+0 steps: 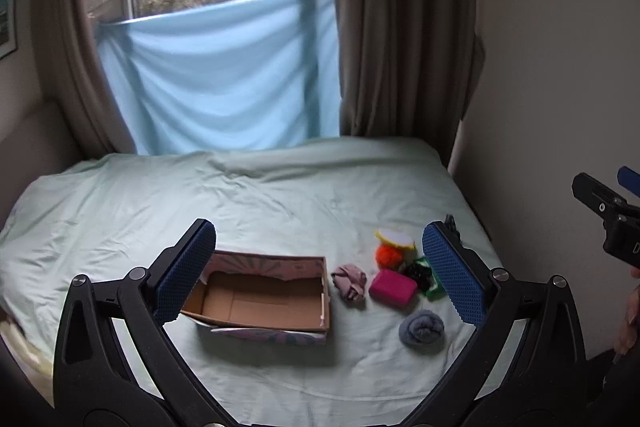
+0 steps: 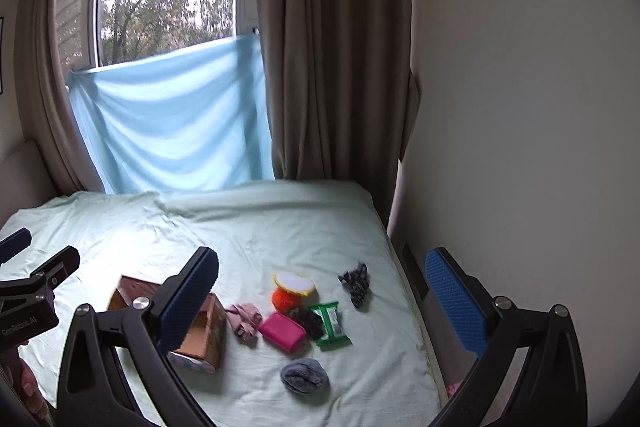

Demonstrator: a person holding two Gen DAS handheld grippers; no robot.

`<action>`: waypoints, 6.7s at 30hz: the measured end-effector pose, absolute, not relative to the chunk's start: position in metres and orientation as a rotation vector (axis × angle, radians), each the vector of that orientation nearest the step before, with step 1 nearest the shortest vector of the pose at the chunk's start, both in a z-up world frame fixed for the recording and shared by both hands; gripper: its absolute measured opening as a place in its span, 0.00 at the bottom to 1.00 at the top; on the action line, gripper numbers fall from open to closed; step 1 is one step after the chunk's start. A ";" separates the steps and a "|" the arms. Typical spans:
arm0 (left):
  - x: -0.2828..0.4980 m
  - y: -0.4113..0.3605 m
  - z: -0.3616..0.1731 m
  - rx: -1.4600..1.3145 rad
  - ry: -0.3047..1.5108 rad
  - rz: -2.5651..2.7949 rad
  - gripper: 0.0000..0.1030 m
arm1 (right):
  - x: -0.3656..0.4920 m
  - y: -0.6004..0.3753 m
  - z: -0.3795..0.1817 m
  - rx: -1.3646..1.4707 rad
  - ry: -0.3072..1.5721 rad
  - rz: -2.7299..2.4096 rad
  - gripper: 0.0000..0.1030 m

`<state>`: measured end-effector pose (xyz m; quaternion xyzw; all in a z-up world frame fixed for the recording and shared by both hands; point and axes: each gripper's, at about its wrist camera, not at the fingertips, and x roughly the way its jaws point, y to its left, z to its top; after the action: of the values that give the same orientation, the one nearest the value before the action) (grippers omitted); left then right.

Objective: Organize soft objects
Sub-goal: 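Reach the left tool to the pink pouch while the right tool reaches the green wipes packet, then grasp and lift the pink pouch with the left tool while the right tool lifts the wipes, then lower both held items into the cardboard box and open both tools, then withdraw both tools from the box and move toward the remaining items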

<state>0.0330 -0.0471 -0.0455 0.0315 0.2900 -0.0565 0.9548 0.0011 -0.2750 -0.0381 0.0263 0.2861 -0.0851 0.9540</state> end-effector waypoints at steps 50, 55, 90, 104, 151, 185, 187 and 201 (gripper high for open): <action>0.254 -0.249 -0.496 0.420 1.175 -0.518 1.00 | 0.225 -0.371 -0.464 0.074 1.182 0.098 0.75; 0.258 -0.247 -0.501 0.395 1.172 -0.539 1.00 | 0.230 -0.365 -0.476 0.103 1.203 0.152 0.58; 0.232 -0.183 -0.390 0.167 1.101 -0.540 0.70 | 0.190 -0.370 -0.393 0.207 1.029 0.062 0.31; 0.202 -0.127 -0.211 0.079 0.876 -0.417 0.70 | 0.166 -0.316 -0.225 0.149 0.859 0.099 0.31; 0.289 0.147 -0.395 0.067 1.297 -0.266 0.70 | 0.266 -0.023 -0.399 0.348 1.435 0.029 0.31; 0.264 0.162 -0.341 0.199 1.245 -0.257 1.00 | 0.247 -0.013 -0.338 0.262 1.309 0.052 1.00; 0.256 0.165 -0.322 0.205 1.211 -0.247 1.00 | 0.239 -0.010 -0.317 0.233 1.268 0.061 1.00; 0.189 0.172 -0.192 0.204 0.985 -0.207 1.00 | 0.149 -0.016 -0.164 0.114 0.919 0.001 1.00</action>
<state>0.1893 0.1716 -0.1919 0.0974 0.4713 -0.0989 0.8710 0.1492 -0.0164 -0.1638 0.0549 0.4431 0.0003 0.8948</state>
